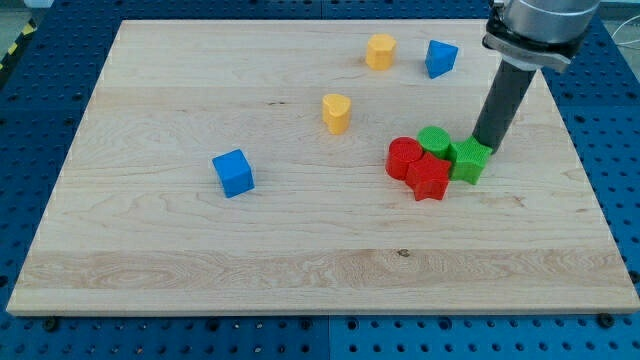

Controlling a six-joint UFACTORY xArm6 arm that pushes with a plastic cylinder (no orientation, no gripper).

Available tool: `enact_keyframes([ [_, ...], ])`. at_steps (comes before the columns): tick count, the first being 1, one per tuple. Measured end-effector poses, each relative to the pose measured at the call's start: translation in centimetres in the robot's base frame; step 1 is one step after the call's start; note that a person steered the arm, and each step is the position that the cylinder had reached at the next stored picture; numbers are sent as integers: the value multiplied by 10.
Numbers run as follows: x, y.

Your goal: Move your arm closer to the red circle

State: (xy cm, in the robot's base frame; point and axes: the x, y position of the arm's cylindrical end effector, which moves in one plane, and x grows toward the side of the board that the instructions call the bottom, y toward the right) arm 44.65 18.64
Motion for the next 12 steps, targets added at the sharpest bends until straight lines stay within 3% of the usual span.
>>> enact_keyframes([
  [1, 18, 0],
  [4, 3, 45],
  [5, -6, 48],
  [6, -42, 48],
  [7, -76, 19],
  [8, -81, -7],
  [9, -81, -8],
  [12, -61, -81],
])
